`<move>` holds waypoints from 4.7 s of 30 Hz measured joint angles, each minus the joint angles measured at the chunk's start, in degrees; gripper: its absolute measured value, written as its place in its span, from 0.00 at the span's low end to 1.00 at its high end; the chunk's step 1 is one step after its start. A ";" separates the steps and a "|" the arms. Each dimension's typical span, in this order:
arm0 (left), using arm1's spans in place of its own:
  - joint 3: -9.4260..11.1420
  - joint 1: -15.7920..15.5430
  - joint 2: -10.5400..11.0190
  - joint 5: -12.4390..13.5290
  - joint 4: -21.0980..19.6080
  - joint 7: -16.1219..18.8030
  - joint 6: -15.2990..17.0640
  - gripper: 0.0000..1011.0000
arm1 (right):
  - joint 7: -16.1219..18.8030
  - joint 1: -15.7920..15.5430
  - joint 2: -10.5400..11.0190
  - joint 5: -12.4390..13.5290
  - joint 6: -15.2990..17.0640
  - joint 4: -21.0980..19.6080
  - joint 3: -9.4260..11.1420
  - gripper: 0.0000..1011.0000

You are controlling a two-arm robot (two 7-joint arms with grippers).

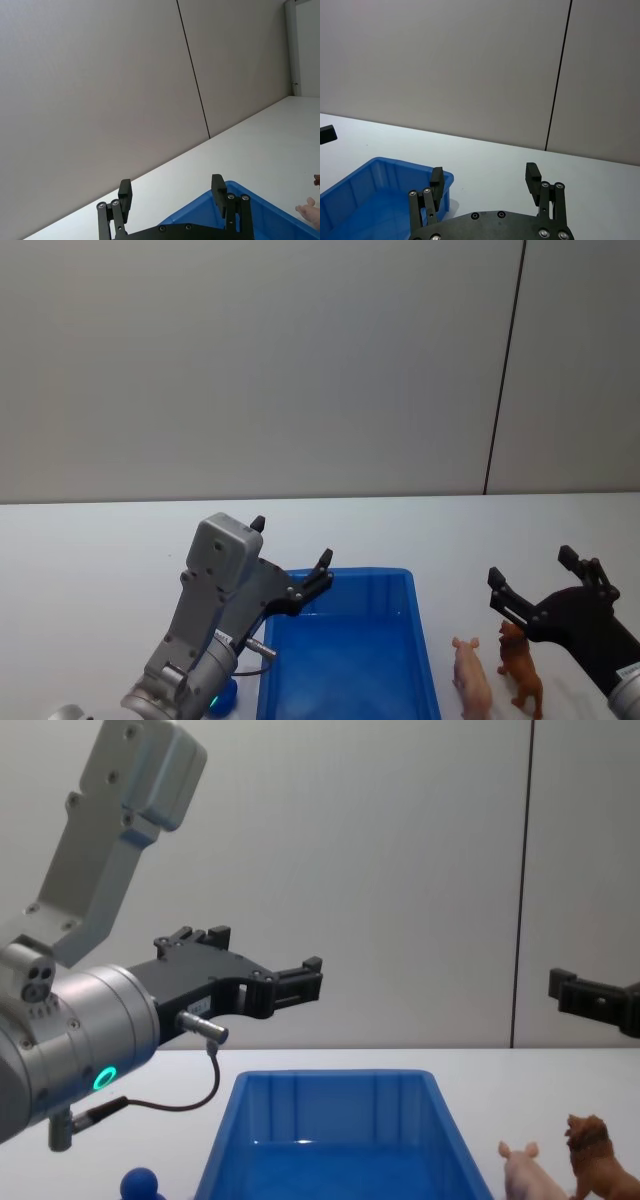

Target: Pick up the two dolls from the table and place them into the box.

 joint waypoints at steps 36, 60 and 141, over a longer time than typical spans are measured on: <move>0.00 0.00 0.00 0.00 0.00 0.00 0.00 0.99 | -5.27 -1.28 -1.57 -1.51 8.66 4.59 -0.59 0.99; 0.00 0.00 0.00 0.00 0.00 0.00 0.00 0.99 | -5.57 -1.42 -3.18 -4.16 8.93 9.63 -1.43 0.80; 0.00 0.00 0.00 0.00 0.00 0.00 0.00 0.99 | 13.48 13.15 -13.09 -14.71 12.69 13.70 -6.48 0.97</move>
